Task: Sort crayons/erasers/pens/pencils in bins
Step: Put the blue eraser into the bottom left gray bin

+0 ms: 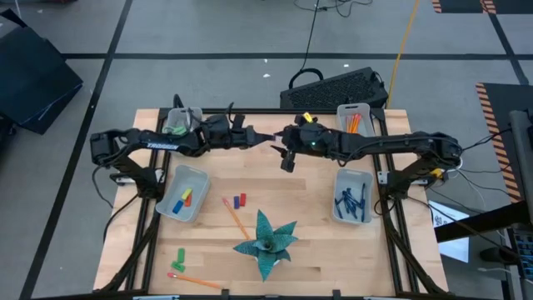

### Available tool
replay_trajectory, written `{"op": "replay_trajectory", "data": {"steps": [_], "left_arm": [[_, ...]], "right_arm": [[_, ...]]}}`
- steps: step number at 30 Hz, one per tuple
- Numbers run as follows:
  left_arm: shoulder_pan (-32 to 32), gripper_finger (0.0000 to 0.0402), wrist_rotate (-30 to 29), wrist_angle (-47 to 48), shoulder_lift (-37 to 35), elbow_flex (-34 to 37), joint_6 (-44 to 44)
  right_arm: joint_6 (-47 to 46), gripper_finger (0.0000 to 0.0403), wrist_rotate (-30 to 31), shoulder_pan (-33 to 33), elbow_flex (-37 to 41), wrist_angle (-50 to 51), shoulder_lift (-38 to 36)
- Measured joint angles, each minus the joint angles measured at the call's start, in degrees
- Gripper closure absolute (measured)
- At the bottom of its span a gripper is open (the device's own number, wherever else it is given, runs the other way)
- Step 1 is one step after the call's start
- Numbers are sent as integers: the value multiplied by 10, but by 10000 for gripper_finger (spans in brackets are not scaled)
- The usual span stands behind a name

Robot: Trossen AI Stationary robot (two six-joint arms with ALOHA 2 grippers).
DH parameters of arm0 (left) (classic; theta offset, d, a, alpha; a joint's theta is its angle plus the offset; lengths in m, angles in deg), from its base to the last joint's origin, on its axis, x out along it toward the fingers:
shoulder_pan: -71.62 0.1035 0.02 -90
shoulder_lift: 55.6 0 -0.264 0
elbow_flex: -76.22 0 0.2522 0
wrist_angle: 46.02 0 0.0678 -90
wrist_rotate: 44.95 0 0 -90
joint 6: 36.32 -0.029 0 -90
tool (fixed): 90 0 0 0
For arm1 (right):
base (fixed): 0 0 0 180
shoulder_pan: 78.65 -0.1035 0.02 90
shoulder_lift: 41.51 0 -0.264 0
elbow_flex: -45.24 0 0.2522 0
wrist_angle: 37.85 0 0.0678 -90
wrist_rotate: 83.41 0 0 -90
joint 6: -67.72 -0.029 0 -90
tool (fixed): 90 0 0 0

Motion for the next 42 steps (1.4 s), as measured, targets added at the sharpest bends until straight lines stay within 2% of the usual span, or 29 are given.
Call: {"op": "replay_trajectory", "data": {"steps": [4,7,11,15,20,24,28,33,42], "left_arm": [[-2,383,-6,93,-47,0,-34],[-18,383,-41,233,-102,0,-67],[-62,383,-91,416,-181,0,-77],[-127,383,-118,586,-258,0,-19],[-228,383,-141,768,-326,0,108],[-291,383,-154,886,-338,0,196],[-310,383,-161,1003,-334,0,242],[-304,383,-166,1081,-303,1,262],[-277,337,-172,1023,-206,36,242]], "right_arm": [[3,169,0,0,-1,-2,-30],[8,144,5,1,-1,-3,-52],[18,130,35,8,-1,3,-72],[17,131,32,16,-1,17,-75],[18,132,32,17,-1,45,-75],[18,133,30,14,-1,67,-75],[0,133,6,13,5,80,-75],[-31,133,-48,6,49,68,-75],[-92,133,-45,-56,116,66,-83]]}}
